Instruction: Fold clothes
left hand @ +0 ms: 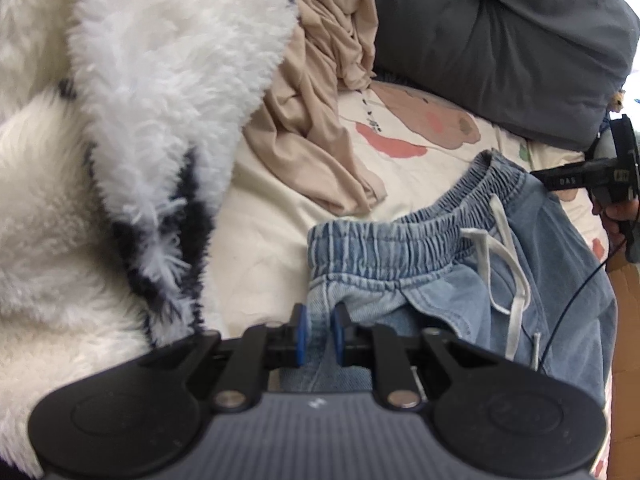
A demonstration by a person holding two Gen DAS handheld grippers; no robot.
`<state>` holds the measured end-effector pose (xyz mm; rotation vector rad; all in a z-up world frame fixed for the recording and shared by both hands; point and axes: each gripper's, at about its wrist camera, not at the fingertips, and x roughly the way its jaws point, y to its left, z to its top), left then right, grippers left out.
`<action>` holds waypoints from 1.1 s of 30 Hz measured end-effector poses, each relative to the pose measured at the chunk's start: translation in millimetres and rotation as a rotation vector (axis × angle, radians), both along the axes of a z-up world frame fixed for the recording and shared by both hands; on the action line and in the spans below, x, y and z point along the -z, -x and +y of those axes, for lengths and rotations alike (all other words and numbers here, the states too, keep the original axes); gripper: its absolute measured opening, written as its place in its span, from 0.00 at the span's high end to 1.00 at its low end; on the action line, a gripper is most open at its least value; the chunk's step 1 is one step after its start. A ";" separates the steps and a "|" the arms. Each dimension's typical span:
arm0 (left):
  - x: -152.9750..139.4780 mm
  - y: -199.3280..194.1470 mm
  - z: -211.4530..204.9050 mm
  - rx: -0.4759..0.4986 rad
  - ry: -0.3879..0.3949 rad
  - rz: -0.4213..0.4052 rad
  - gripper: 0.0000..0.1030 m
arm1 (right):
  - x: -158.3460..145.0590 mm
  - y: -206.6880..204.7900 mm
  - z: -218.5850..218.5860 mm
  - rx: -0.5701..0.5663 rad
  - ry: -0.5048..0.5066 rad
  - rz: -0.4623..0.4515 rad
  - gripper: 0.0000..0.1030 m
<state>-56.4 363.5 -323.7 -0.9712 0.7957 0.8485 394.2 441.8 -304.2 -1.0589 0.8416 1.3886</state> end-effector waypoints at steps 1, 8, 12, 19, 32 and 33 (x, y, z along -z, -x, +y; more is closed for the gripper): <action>0.4 -0.3 -0.1 0.002 0.002 0.001 0.86 | 1.3 1.0 1.1 -0.017 0.005 -0.004 0.50; 3.0 0.1 1.7 0.011 0.024 0.006 0.85 | 4.8 6.9 11.1 -0.146 0.055 -0.011 0.51; 7.8 -2.1 5.3 0.000 0.045 0.015 0.79 | 12.1 8.6 19.5 -0.197 0.097 -0.003 0.51; 17.8 -10.8 7.7 0.002 0.076 0.045 0.62 | 23.1 0.6 24.9 -0.213 0.123 0.062 0.52; 12.9 -13.7 8.2 0.015 0.040 0.031 0.64 | 2.5 -7.8 -7.4 -0.155 -0.023 0.062 0.93; 11.3 -13.9 7.8 0.015 0.032 0.030 0.75 | -0.9 -9.4 -11.0 -0.149 -0.039 0.056 0.94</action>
